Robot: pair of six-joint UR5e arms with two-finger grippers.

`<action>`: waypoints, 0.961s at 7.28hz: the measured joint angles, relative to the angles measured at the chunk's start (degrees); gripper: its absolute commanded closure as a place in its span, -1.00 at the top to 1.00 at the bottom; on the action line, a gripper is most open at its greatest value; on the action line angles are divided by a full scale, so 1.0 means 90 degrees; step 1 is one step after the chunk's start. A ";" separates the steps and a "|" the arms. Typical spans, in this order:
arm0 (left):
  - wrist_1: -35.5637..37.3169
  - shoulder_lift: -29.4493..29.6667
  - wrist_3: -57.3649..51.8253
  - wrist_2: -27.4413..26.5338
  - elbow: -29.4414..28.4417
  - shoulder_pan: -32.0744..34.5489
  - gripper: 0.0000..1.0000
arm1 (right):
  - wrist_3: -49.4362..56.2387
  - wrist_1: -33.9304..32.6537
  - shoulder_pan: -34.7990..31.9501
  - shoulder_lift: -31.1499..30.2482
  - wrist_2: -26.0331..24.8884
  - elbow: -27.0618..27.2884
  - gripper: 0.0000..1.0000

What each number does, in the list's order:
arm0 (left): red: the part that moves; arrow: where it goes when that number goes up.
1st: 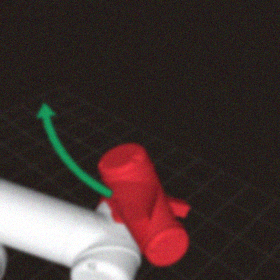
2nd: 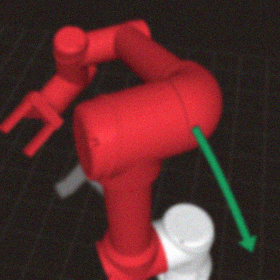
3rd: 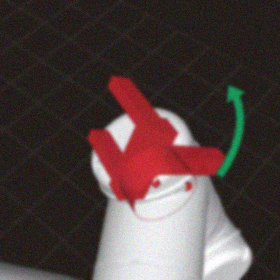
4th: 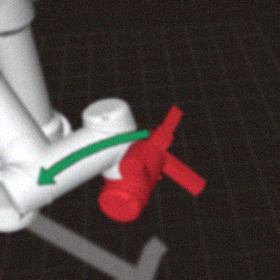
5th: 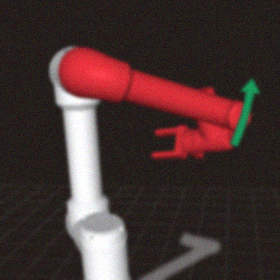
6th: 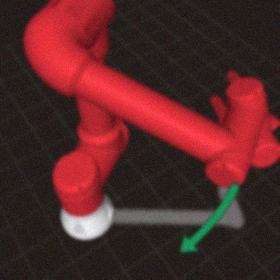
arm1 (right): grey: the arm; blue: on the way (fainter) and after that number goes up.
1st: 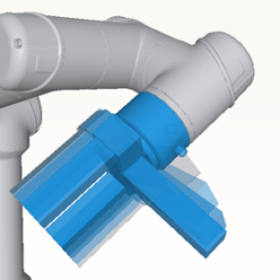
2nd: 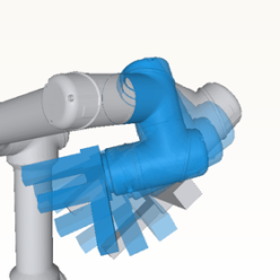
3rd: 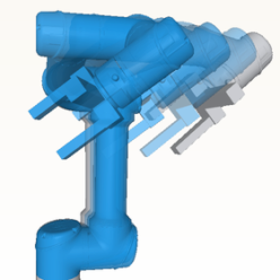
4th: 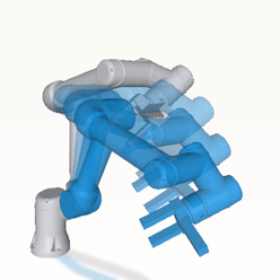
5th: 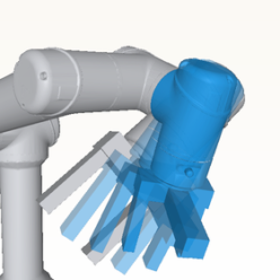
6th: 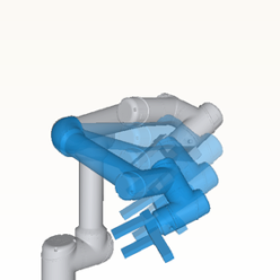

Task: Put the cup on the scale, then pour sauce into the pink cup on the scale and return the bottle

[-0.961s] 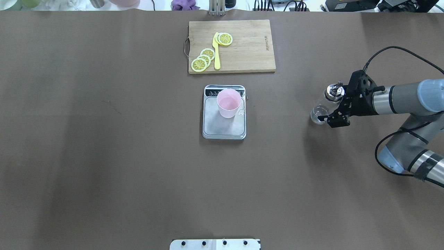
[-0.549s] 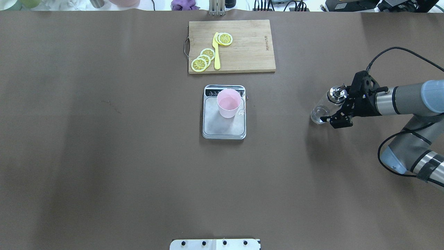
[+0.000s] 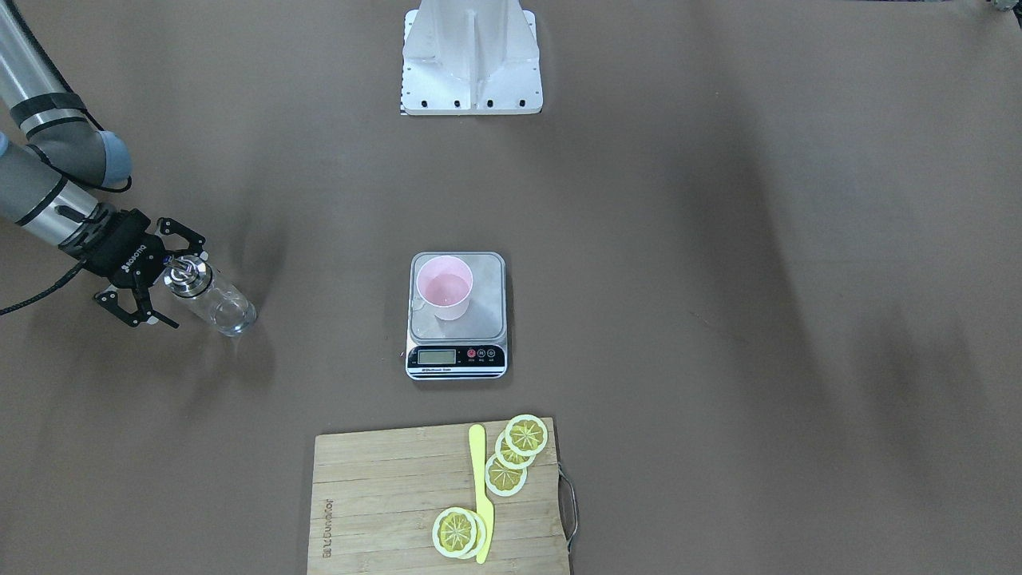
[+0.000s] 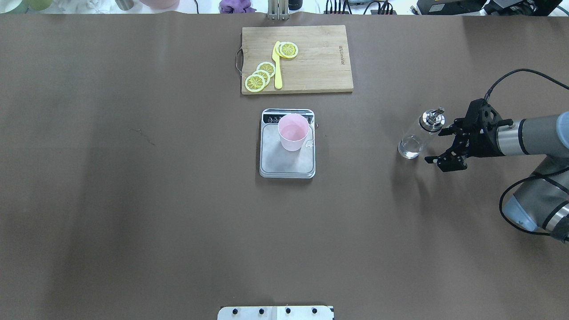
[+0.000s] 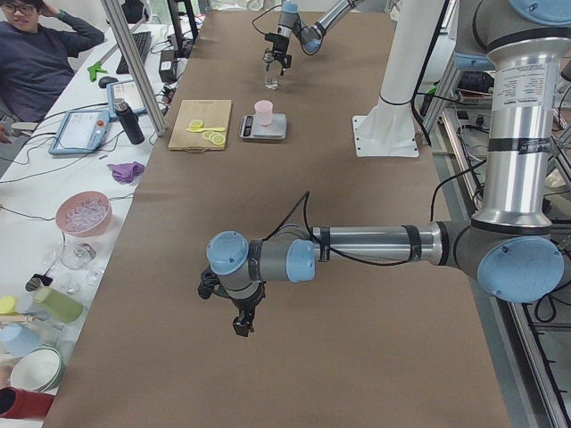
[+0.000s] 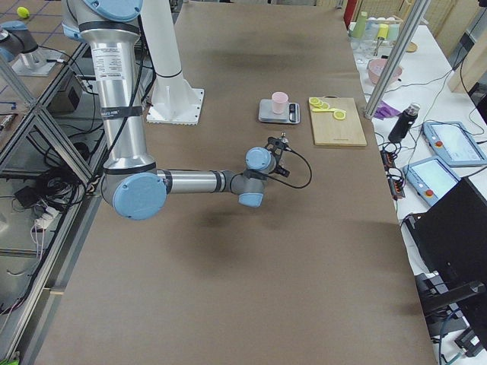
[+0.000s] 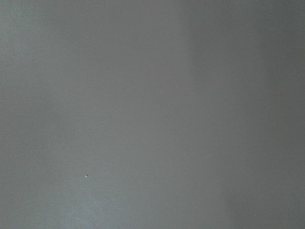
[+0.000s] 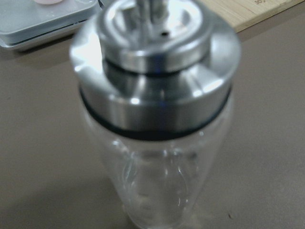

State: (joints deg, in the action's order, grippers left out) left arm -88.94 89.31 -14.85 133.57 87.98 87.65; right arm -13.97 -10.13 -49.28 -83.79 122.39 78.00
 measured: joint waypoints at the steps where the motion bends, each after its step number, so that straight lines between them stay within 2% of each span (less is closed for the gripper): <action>1: 0.0000 -0.0001 0.0000 0.0002 0.0004 0.0003 0.96 | 0.0000 -0.0006 -0.0104 -0.0063 0.0112 -0.0003 1.00; 5: 0.0000 -0.0015 -0.0002 0.0003 0.0046 0.0006 0.96 | -0.0234 -0.0099 -0.0875 -0.0543 0.0316 -0.0079 1.00; 7: 0.0000 -0.0026 -0.0009 0.0003 0.0056 0.0007 0.96 | -0.0669 -0.0551 -0.1455 -0.0725 0.0414 -0.0139 1.00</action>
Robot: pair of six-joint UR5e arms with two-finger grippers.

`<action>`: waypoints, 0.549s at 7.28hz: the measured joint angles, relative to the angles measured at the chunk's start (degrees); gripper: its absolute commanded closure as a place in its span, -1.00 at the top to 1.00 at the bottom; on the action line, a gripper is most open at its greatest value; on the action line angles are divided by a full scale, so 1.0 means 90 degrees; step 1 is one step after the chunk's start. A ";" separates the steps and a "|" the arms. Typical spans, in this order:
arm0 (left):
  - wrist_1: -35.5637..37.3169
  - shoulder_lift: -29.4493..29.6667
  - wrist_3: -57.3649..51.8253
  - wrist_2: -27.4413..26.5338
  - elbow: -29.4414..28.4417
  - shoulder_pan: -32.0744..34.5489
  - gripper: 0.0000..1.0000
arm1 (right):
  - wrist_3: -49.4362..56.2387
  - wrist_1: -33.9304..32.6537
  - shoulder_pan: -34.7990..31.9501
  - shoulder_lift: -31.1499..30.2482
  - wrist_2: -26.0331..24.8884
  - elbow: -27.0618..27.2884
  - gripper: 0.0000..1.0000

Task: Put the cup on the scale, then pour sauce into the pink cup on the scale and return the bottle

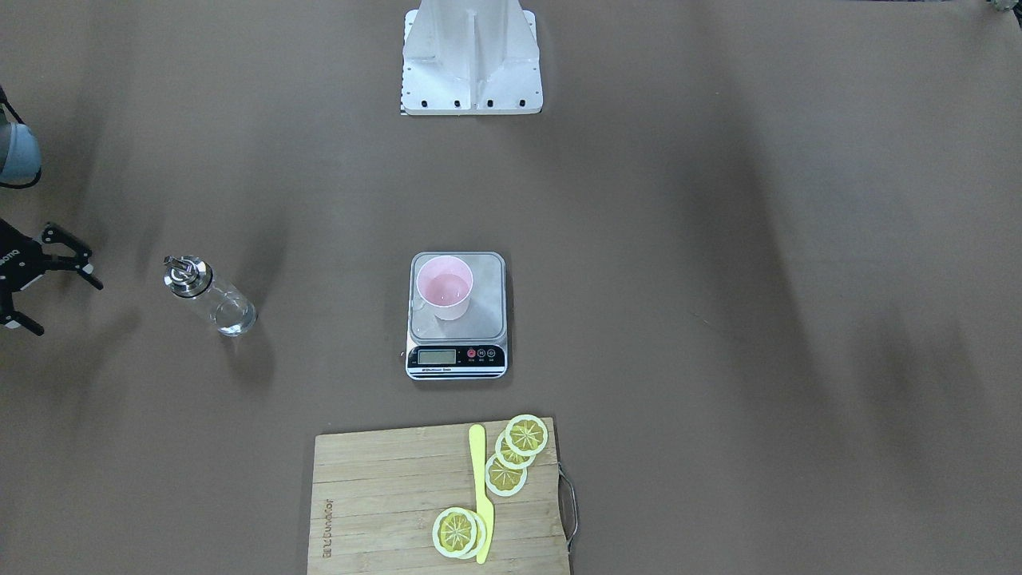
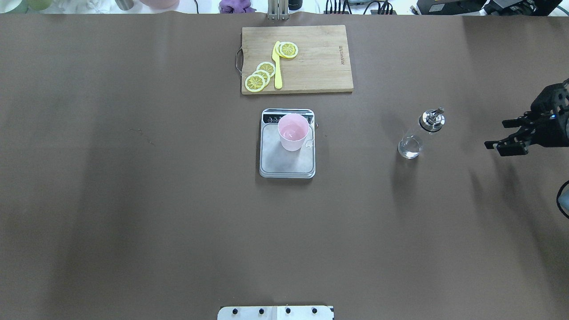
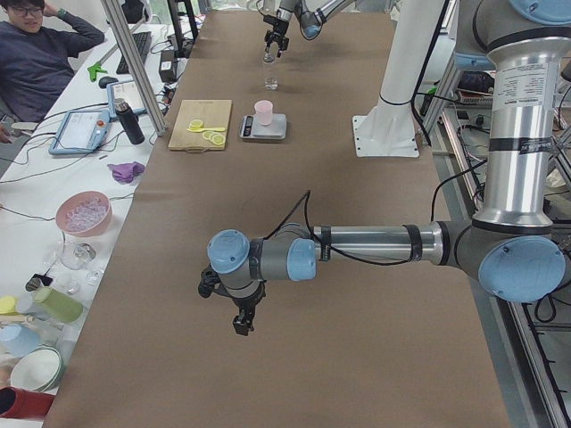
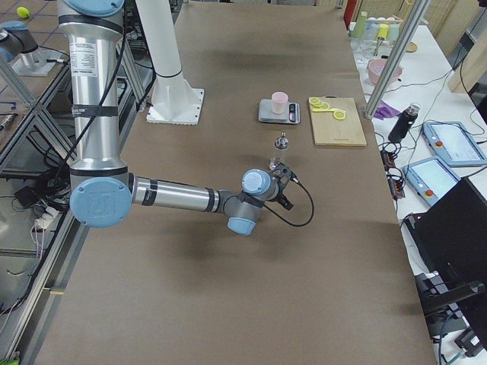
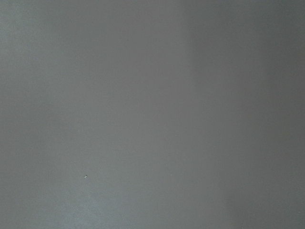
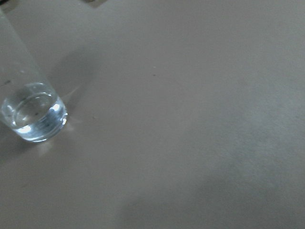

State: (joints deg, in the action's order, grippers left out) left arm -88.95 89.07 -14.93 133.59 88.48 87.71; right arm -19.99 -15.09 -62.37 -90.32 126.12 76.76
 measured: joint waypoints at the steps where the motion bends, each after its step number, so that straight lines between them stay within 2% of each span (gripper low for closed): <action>1: 0.0000 -0.0002 -0.0003 0.0000 -0.0006 -0.0001 0.96 | -0.0083 -0.0477 -0.0352 -0.0078 0.0082 -0.0016 1.00; 4: 0.0000 -0.0008 -0.0009 0.0009 -0.0044 -0.0006 0.96 | -0.0138 -0.2674 -0.1686 -0.0123 0.0649 0.0046 0.99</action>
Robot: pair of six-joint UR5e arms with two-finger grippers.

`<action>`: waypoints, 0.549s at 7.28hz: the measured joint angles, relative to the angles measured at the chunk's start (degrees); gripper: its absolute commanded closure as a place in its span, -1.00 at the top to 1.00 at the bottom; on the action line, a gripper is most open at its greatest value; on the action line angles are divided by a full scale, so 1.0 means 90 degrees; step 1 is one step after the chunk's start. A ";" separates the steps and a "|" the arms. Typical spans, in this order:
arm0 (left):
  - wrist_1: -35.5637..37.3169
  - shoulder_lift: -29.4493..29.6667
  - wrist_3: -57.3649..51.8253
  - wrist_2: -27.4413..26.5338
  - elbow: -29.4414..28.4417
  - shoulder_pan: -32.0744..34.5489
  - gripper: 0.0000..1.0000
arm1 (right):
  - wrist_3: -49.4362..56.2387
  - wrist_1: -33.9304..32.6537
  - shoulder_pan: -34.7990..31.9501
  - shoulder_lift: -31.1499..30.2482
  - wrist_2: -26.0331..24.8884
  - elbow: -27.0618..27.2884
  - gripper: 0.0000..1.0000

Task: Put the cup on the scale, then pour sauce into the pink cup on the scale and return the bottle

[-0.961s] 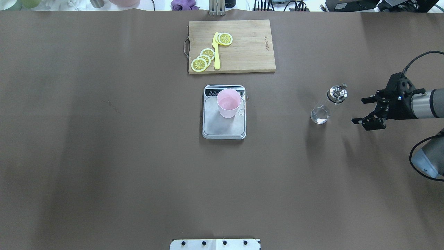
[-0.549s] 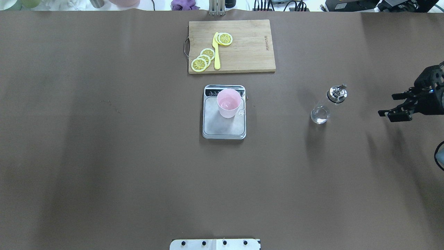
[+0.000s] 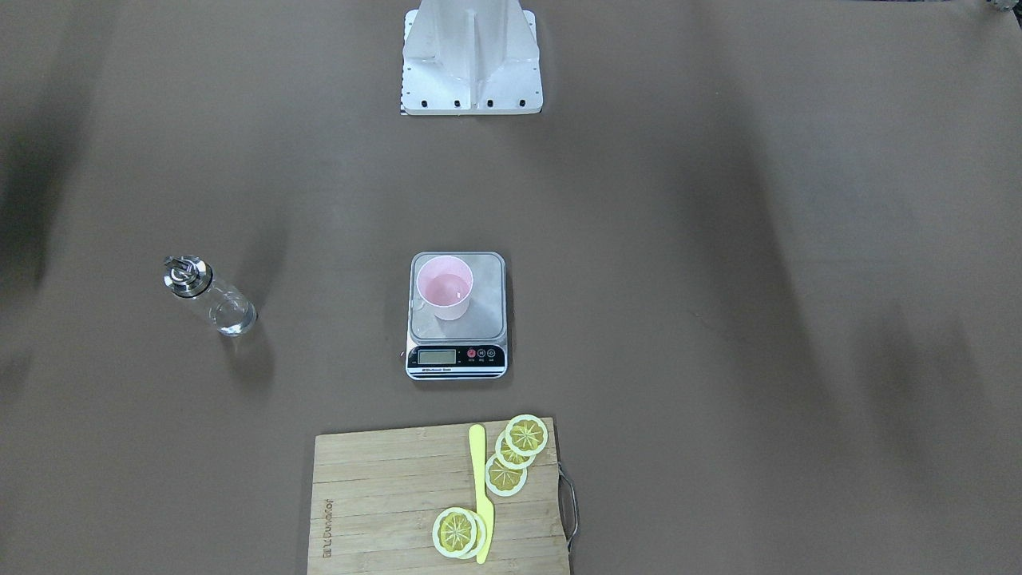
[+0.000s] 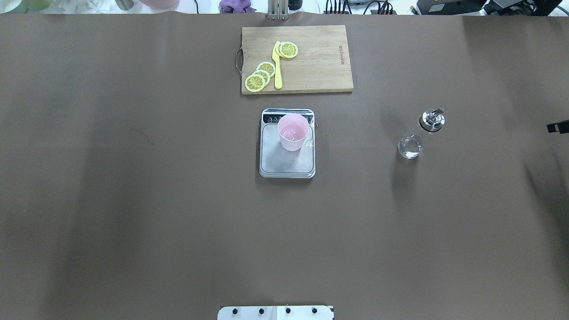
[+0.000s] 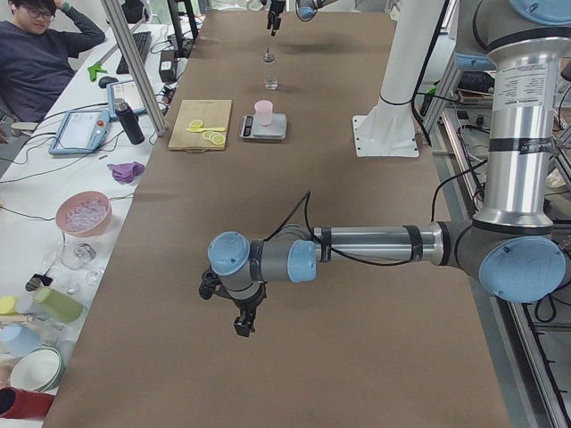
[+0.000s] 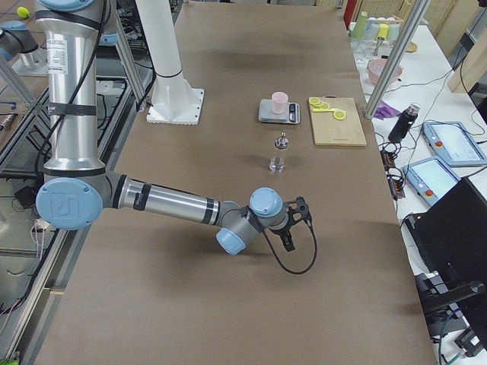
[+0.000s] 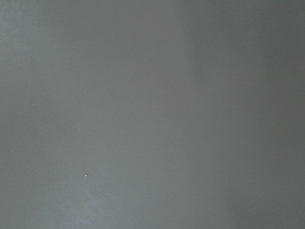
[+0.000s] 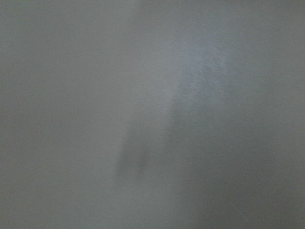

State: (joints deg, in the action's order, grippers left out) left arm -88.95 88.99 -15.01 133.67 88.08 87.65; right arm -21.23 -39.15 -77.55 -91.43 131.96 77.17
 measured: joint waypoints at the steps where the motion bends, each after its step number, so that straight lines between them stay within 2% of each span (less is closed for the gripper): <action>1: 0.0002 0.0002 0.0001 0.0001 -0.0015 -0.0001 0.96 | -0.0001 -0.0741 -0.0308 0.0098 0.0091 0.0076 0.98; 4: 0.0022 0.0010 0.0005 0.0001 -0.0042 -0.0003 0.96 | 0.0024 -0.3012 -0.0739 0.0414 0.0085 0.0796 1.00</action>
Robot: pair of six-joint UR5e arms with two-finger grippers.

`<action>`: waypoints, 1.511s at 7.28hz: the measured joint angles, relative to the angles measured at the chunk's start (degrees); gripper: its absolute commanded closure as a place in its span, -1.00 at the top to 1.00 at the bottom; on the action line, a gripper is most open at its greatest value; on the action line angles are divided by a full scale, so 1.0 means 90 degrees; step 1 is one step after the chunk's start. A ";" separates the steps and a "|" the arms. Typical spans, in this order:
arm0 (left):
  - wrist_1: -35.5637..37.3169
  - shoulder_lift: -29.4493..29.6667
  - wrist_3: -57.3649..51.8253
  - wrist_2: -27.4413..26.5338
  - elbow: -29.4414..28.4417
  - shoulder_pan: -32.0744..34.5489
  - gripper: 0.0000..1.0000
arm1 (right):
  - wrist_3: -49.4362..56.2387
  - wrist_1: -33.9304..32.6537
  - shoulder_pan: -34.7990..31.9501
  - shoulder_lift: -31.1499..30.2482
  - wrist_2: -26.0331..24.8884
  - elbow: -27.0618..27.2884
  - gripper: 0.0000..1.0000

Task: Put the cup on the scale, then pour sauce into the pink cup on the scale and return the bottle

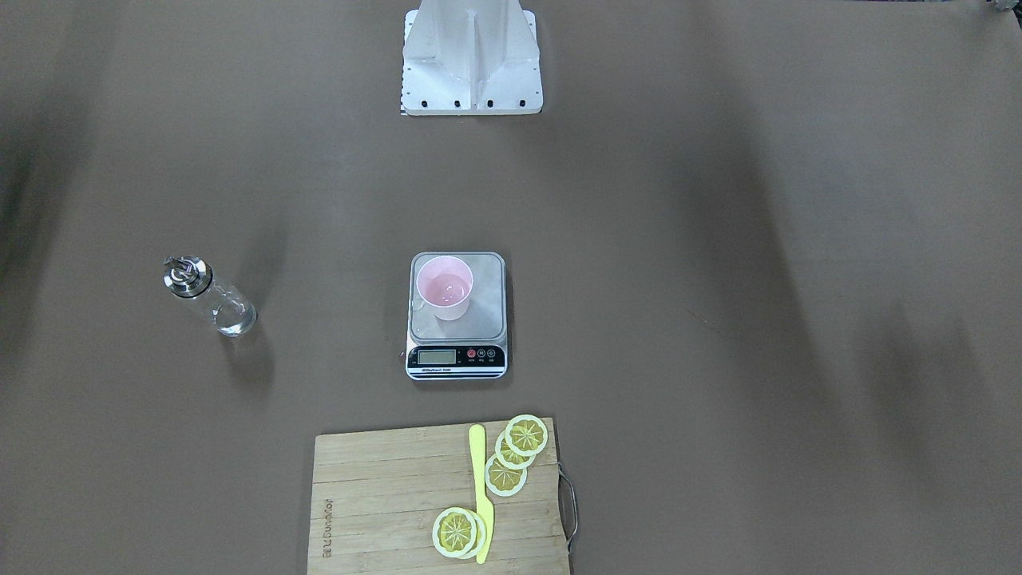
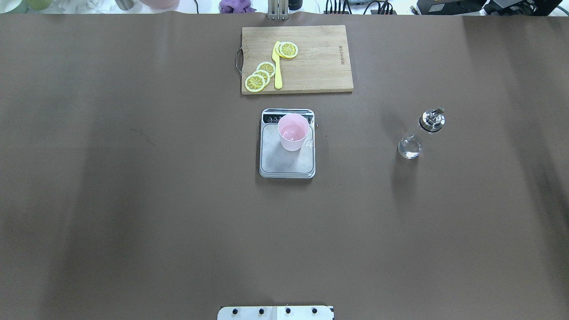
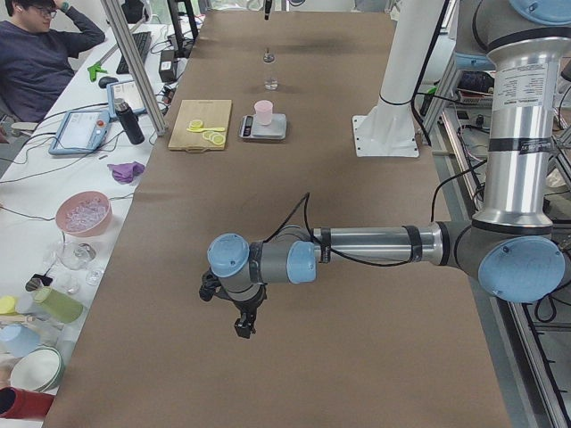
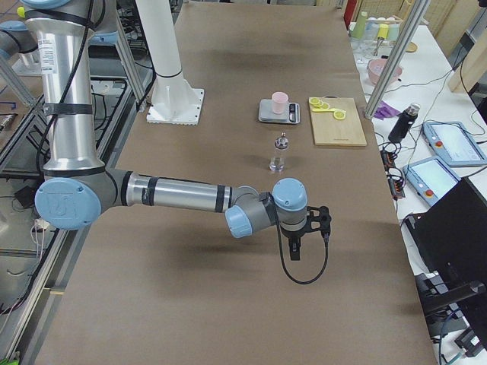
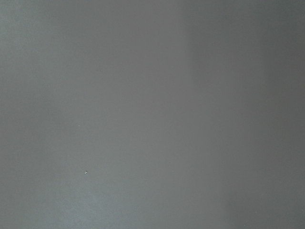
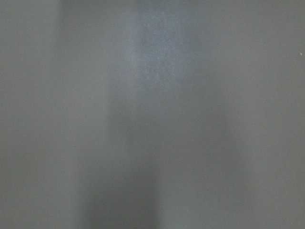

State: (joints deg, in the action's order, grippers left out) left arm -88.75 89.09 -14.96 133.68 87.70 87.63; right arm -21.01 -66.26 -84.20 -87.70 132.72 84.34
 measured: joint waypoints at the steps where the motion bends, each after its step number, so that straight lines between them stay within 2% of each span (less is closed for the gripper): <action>1: -0.0008 0.0002 -0.0004 -0.0002 -0.0002 0.0000 0.96 | 0.0031 -0.0674 -0.0042 0.0116 -0.0009 0.0164 1.00; 3: -0.0011 0.0007 0.0014 -0.0011 -0.0005 0.0000 0.96 | 0.0085 -0.1723 -0.0010 0.0239 -0.0063 0.0354 1.00; 4: 0.0009 0.0040 0.0050 -0.0020 -0.0009 -0.0003 0.96 | 0.0102 -0.1918 -0.0004 0.0196 -0.0090 0.0380 1.00; 11: 0.0074 0.0119 0.0080 -0.0021 -0.0046 -0.0009 0.96 | 0.0051 -0.1802 0.0010 -0.0035 -0.0237 0.0372 1.00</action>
State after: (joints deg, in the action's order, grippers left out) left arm -88.08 90.16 -14.24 133.49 87.29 87.55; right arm -20.55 -82.48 -84.11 -88.01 130.59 87.69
